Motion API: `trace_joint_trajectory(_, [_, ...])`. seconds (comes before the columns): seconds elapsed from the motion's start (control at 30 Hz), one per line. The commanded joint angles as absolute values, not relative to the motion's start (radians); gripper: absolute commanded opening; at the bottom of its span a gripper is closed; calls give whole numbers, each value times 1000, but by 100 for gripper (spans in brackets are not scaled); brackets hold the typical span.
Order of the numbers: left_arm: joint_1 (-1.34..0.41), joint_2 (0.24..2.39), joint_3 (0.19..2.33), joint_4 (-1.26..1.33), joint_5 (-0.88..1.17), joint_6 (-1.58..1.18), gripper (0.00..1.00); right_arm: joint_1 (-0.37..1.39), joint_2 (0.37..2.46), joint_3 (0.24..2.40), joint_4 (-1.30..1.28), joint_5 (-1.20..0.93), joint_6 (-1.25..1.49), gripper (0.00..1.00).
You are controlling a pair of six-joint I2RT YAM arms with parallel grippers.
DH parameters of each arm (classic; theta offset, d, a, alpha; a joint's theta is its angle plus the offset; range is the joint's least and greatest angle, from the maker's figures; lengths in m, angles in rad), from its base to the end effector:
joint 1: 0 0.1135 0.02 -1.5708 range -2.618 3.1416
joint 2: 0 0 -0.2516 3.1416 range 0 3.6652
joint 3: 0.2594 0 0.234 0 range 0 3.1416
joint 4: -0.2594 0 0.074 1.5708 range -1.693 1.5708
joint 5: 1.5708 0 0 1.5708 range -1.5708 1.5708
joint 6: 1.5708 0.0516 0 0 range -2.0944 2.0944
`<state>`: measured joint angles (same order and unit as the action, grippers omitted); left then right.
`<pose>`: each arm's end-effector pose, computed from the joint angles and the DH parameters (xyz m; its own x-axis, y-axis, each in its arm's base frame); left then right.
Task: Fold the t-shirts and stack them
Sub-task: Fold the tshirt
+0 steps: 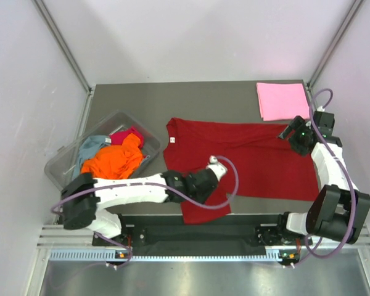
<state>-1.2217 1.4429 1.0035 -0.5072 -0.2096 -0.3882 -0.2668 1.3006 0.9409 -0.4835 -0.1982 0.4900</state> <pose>0.1096 -0.2697 0.2202 -0.5891 0.5359 -0.6049 0.7072 0.7040 -0.0650 0.2617 -0.0610 0.2395 -0.5734 0.6351 -0.5176 0.4556 0.7723 0.4427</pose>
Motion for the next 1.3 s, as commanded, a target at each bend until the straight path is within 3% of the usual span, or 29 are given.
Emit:
trace_joint_trajectory(0.0, [-1327, 1514, 1041, -410, -285, -436, 37, -276, 1262, 931, -452, -235, 480, 75])
trace_joint_trajectory(0.33, [-1492, 1707, 1112, -428, -374, -420, 41, -278, 1266, 940, -463, -224, 465, 75])
trace_joint_trajectory(0.6, [-1526, 1772, 1120, -433, -423, -445, 46, -278, 1282, 934, -454, -230, 471, 75])
trace_joint_trajectory(0.93, [-1529, 1804, 1098, -442, -518, -465, 44, -281, 1267, 936, -448, -233, 479, 75])
trace_joint_trajectory(1.27, [-1543, 1819, 1081, -406, -488, -465, 41, -291, 1250, 936, -454, -238, 485, 75])
